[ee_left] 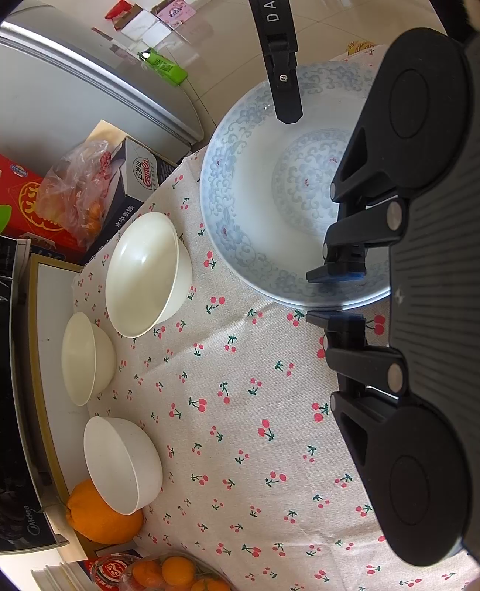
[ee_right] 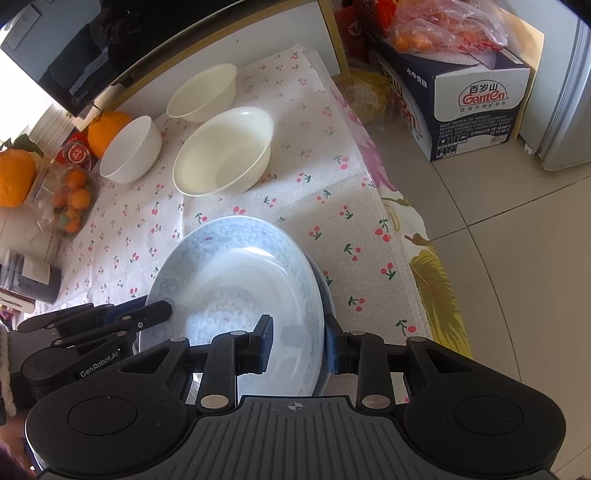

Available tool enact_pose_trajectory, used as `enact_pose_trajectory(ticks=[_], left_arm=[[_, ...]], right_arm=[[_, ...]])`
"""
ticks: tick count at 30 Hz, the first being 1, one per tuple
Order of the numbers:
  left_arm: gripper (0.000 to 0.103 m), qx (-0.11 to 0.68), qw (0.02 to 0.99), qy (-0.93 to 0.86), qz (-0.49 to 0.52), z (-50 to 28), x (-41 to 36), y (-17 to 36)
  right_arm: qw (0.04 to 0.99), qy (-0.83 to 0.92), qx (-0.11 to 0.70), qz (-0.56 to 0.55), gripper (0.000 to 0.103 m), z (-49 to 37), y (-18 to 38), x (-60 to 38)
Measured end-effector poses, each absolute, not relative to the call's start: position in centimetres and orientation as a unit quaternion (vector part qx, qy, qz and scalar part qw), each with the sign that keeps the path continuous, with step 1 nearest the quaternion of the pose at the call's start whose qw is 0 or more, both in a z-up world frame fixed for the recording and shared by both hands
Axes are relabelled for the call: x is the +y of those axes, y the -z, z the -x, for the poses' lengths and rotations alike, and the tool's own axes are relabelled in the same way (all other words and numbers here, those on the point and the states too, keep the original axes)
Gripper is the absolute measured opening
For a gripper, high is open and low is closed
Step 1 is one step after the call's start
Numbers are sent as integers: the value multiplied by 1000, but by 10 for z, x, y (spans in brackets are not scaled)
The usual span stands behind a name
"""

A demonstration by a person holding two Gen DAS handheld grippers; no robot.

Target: Organize plates and bowls

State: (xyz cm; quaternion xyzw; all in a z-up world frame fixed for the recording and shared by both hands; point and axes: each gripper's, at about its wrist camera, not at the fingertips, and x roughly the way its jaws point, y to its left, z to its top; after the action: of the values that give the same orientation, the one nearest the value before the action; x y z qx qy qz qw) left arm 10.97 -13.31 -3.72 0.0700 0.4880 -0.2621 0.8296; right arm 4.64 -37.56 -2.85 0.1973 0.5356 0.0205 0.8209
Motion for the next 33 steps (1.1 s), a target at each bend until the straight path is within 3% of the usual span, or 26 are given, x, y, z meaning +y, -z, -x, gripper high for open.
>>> enact_pose_trajectory(ticks=[12, 17, 18, 20, 26, 30, 31, 33], left_arm=[[12, 490, 829, 262, -65, -111, -132, 36], [13, 492, 827, 266, -61, -111, -130, 36], [15, 495, 825, 267, -59, -111, -130, 37], [21, 501, 820, 270, -54, -111, -131, 39], [25, 506, 815, 277, -54, -111, -131, 39], [37, 504, 814, 283, -51, -111, -124, 34], [39, 503, 815, 285, -53, -111, -123, 32], [49, 497, 816, 290, -57, -110, -118, 28]], right_arm=[[830, -14, 529, -178, 36, -45, 23, -374], [827, -15, 529, -189, 48, -45, 26, -376], [827, -14, 528, -189, 55, -45, 27, -377], [828, -14, 526, -194, 59, -45, 28, -379], [817, -10, 531, -223, 60, -44, 36, -387], [820, -32, 517, -243, 60, -41, 31, -388], [821, -40, 514, -246, 62, -41, 29, -386], [825, -49, 509, -241, 75, -40, 24, -380]])
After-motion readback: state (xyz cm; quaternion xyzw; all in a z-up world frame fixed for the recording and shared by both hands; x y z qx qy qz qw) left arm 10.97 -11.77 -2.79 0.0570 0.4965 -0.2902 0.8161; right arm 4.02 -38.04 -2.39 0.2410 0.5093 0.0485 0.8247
